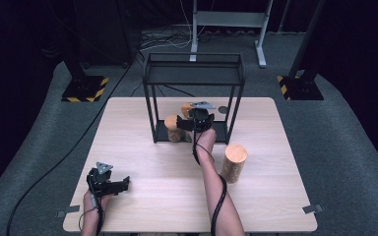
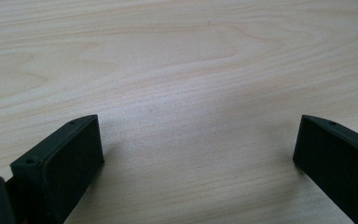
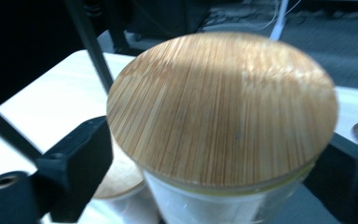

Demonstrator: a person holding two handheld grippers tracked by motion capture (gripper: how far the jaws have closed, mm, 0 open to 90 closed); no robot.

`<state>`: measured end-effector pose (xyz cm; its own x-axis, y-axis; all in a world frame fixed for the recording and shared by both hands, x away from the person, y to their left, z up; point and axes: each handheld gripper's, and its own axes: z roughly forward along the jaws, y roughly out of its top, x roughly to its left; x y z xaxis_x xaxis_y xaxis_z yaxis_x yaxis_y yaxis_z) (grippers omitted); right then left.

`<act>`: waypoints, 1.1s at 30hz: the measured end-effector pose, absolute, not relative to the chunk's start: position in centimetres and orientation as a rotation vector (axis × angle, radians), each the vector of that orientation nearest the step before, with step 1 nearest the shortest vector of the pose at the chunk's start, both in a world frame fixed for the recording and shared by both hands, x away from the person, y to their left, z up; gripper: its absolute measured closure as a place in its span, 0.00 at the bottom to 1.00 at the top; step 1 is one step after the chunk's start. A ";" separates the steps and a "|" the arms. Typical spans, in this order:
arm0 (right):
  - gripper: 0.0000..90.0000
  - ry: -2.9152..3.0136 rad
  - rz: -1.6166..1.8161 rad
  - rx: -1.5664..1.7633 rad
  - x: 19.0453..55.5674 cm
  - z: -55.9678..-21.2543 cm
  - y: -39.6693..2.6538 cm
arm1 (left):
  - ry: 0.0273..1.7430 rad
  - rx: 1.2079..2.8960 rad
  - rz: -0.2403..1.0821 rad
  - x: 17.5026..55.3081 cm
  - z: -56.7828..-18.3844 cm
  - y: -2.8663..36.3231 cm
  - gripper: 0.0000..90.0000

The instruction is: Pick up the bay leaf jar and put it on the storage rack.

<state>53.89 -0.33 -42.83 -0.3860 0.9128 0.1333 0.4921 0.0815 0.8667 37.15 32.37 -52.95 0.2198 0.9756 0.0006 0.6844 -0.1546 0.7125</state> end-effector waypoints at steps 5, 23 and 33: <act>0.03 1.964 1.229 1.415 53.6 -43.0 -0.6 | 1.529 1.911 0.640 37.1 -52.9 32.4 0.01; 0.02 2.021 1.225 1.441 51.5 -43.6 -1.4 | 1.532 1.908 0.641 37.1 -52.9 32.4 0.01; 0.02 2.083 1.228 1.439 49.4 -44.7 -1.7 | 1.533 1.908 0.641 37.2 -53.0 32.4 0.01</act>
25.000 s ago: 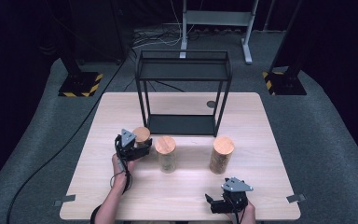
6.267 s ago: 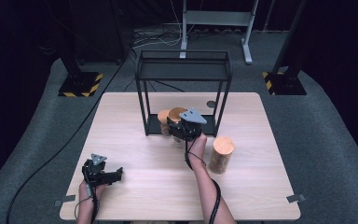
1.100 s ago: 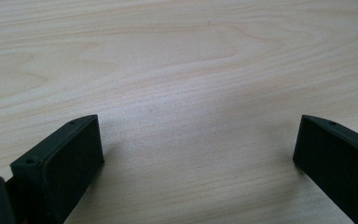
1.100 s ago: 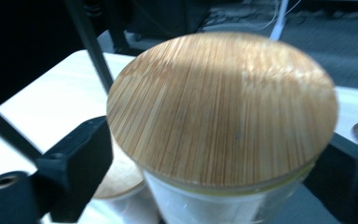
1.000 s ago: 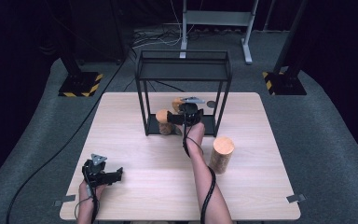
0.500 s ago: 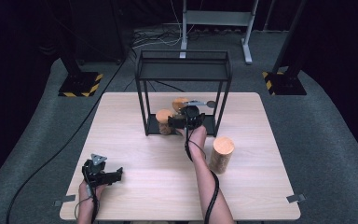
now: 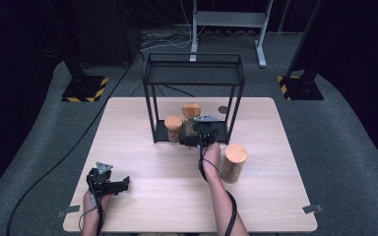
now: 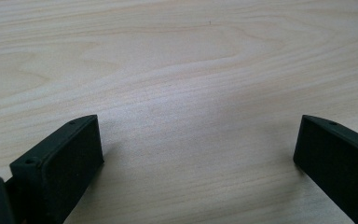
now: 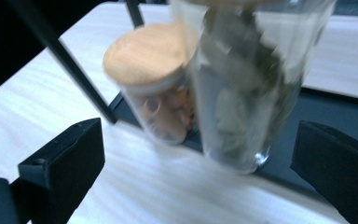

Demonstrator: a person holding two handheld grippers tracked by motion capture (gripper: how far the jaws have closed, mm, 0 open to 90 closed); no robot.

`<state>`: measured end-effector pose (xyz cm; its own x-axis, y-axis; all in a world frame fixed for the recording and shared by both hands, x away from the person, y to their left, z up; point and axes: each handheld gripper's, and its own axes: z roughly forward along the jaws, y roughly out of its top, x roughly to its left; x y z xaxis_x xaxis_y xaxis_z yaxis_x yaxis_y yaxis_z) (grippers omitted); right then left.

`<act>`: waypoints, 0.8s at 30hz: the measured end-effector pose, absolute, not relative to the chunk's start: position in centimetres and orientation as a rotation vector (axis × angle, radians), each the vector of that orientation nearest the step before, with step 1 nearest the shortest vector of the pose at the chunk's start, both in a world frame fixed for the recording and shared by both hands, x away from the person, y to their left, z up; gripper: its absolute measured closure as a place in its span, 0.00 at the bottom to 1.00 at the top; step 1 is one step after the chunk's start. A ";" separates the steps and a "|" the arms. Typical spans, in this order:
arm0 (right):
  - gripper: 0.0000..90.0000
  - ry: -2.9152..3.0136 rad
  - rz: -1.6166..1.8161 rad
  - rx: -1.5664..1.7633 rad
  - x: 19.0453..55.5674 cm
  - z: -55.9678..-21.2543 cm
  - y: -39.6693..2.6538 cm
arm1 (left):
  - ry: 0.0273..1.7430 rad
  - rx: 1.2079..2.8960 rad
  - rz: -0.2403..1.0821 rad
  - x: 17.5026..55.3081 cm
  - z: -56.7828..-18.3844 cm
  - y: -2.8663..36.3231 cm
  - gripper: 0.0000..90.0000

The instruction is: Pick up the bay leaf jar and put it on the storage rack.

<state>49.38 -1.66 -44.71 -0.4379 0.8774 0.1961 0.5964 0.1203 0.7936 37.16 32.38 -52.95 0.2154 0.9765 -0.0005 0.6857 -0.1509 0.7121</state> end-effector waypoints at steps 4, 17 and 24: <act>0.02 2.125 1.209 1.445 48.6 -45.6 -1.4 | 1.533 1.908 0.640 37.2 -53.0 32.4 0.01; 0.02 2.242 1.186 1.394 44.6 -47.8 -0.1 | 1.534 1.907 0.641 37.2 -53.0 32.4 0.01; 0.02 2.305 1.155 1.353 42.4 -48.4 -0.3 | 1.534 1.907 0.640 37.2 -53.0 32.4 0.00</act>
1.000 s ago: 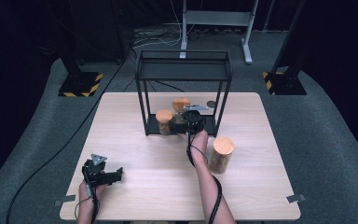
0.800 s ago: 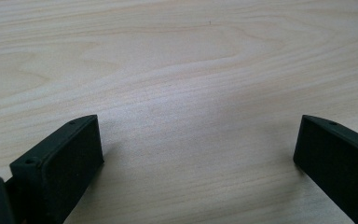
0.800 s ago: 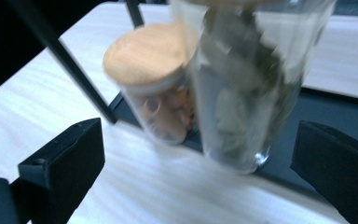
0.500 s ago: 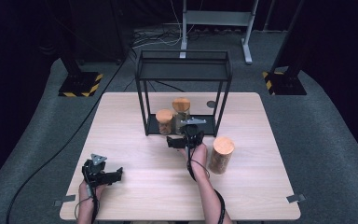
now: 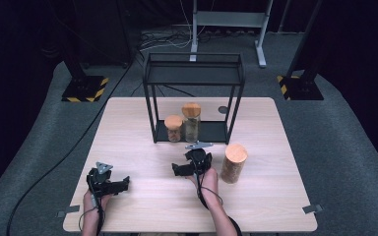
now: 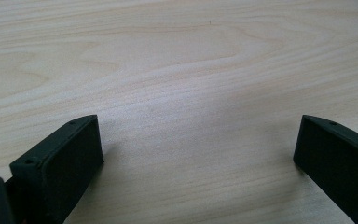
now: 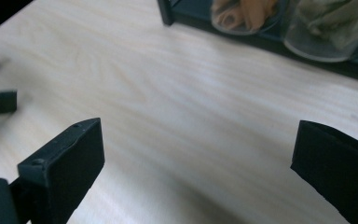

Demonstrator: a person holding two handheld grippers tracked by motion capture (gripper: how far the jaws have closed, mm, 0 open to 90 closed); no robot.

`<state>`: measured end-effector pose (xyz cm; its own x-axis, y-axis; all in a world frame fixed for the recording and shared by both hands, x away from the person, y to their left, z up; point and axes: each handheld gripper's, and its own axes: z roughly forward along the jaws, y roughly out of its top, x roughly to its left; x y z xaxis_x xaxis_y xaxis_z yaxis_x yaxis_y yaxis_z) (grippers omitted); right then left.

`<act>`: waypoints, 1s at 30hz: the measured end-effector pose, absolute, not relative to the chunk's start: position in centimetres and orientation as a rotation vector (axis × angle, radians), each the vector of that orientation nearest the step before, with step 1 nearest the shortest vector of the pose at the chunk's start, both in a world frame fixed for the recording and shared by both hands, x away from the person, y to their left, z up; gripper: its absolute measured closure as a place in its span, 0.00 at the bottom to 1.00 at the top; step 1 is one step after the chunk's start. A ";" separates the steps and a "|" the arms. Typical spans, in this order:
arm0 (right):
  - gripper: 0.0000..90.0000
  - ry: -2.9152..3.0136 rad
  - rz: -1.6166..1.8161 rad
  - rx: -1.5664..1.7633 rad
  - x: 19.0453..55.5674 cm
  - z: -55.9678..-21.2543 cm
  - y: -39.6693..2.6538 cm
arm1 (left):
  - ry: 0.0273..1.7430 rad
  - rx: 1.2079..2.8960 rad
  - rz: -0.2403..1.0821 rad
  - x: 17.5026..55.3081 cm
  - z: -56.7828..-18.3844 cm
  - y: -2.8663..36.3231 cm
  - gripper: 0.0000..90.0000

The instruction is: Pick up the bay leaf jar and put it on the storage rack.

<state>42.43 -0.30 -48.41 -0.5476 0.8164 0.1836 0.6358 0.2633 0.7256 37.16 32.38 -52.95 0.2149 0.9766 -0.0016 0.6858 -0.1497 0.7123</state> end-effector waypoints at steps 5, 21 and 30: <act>0.02 2.345 1.139 1.320 40.8 -48.8 -0.5 | 1.534 1.907 0.640 37.2 -53.0 32.4 0.00; 0.01 2.357 1.162 1.295 36.7 -49.9 -1.9 | 1.534 1.907 0.642 37.2 -53.0 32.4 0.00; 0.01 2.338 1.165 1.297 34.6 -50.3 -3.4 | 1.534 1.907 0.641 37.2 -53.0 32.4 0.00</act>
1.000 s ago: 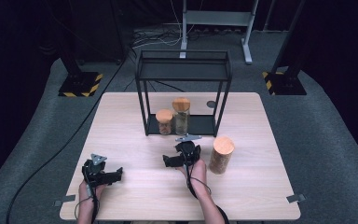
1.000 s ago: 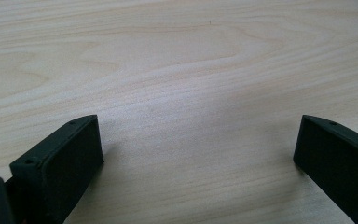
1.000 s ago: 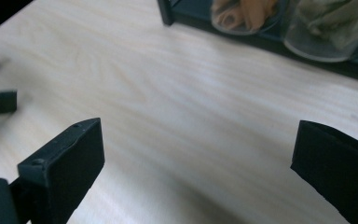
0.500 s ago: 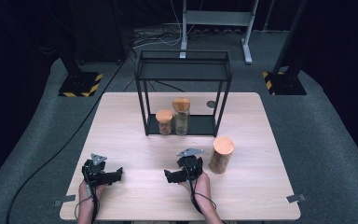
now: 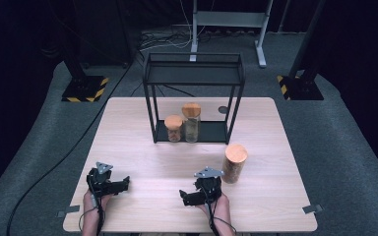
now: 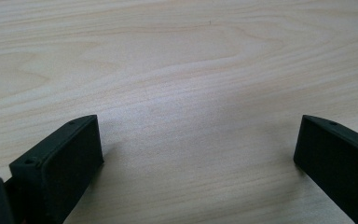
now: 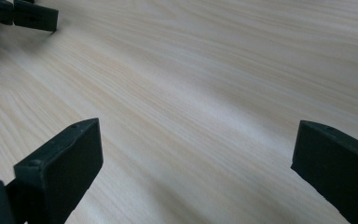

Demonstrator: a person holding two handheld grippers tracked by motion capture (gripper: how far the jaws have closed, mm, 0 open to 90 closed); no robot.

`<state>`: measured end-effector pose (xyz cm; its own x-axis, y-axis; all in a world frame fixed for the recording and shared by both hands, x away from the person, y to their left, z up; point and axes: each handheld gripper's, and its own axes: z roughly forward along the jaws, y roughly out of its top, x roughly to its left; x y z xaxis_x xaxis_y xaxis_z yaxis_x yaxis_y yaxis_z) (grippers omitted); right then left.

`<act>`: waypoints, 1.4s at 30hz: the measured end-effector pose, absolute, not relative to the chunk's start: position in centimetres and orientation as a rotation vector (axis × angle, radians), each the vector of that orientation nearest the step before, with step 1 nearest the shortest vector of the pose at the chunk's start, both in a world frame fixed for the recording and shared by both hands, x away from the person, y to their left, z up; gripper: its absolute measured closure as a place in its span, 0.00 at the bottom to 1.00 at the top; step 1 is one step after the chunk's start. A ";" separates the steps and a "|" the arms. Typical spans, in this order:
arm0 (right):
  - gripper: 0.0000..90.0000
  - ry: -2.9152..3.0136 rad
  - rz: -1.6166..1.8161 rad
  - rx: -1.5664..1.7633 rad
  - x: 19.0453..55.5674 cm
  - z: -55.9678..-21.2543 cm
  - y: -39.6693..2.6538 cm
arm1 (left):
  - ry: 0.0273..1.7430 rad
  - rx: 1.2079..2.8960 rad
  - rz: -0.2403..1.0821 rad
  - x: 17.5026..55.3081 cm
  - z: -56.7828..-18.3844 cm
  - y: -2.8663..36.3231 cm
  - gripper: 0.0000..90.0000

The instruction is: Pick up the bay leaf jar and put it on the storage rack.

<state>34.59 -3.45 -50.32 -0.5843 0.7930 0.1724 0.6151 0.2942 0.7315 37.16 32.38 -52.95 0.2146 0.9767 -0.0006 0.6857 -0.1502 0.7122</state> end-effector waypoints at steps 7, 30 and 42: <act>0.01 2.311 1.145 1.327 33.0 -51.0 -5.3 | 1.533 1.909 0.643 37.2 -52.9 32.4 0.00; 0.00 2.174 1.089 1.412 29.7 -52.5 -12.0 | 1.533 1.909 0.643 37.2 -52.9 32.4 0.00; 0.00 2.077 1.066 1.379 30.5 -52.0 -13.5 | 1.533 1.908 0.642 37.2 -53.0 32.4 0.00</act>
<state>30.49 -13.46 -51.97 -0.4149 0.9077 0.0625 0.5799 0.2109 0.7869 37.16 32.37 -52.95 0.2149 0.9766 0.0002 0.6854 -0.1510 0.7123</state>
